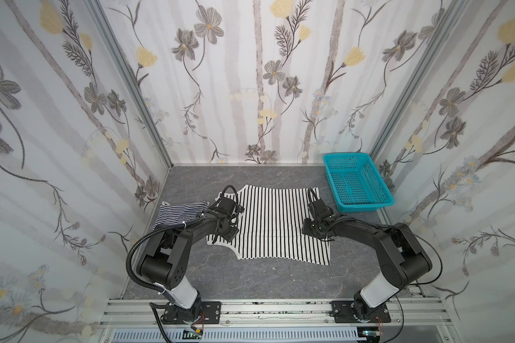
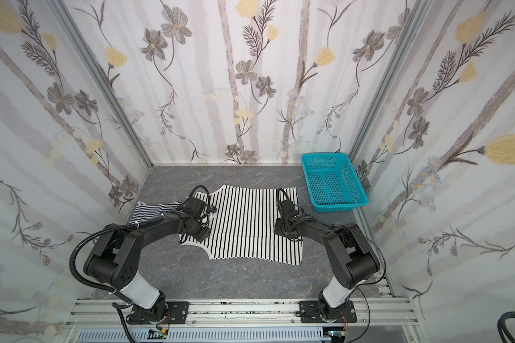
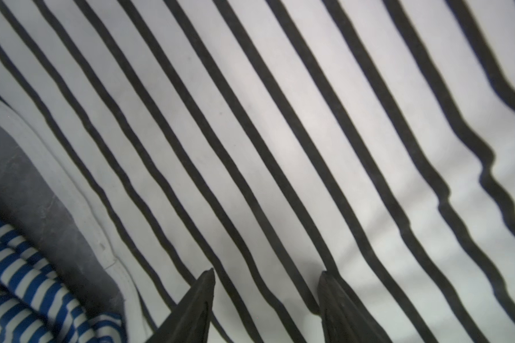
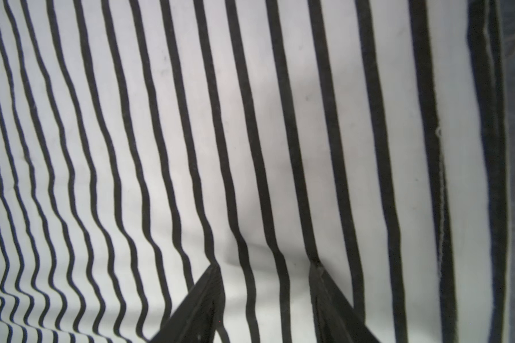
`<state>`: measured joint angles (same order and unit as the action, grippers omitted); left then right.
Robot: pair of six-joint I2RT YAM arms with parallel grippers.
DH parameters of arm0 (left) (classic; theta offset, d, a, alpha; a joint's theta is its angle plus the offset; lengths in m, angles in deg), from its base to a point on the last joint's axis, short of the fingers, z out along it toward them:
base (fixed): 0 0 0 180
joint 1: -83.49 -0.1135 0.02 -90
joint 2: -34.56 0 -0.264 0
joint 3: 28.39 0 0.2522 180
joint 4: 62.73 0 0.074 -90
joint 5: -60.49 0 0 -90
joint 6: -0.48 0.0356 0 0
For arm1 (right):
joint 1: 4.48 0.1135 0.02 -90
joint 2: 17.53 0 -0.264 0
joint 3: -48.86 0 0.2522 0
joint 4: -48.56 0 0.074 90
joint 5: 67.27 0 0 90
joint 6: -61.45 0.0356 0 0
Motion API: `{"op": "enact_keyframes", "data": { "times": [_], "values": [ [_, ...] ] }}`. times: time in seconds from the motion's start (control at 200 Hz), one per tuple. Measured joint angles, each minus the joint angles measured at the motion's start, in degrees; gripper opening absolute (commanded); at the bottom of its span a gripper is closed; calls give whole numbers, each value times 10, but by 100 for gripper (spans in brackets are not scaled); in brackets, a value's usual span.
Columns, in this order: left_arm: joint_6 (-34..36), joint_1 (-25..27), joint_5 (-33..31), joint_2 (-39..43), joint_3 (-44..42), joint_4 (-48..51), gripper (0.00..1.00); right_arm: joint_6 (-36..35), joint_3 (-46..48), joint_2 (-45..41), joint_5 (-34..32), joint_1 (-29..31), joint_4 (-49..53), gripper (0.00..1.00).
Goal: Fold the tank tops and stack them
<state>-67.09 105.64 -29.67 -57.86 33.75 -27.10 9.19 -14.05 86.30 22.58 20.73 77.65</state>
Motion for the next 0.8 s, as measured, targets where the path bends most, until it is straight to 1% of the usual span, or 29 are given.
{"op": "enact_keyframes", "data": {
  "times": [0.165,0.3,0.44,0.69,0.8],
  "values": [
    [-2,23,-5,47,-50,-7,59,-19,-11,9,2,-6,7,51],
    [-3,25,-20,81,-83,-11,59,-25,-5,3,-7,12,7,51],
    [3,26,-37,112,-108,-7,60,-26,15,-22,-7,39,27,51],
    [16,26,-52,129,-104,30,61,-1,42,-75,-7,56,85,52],
    [16,26,-51,143,-85,40,61,10,45,-132,-7,59,101,57]
  ]
}}
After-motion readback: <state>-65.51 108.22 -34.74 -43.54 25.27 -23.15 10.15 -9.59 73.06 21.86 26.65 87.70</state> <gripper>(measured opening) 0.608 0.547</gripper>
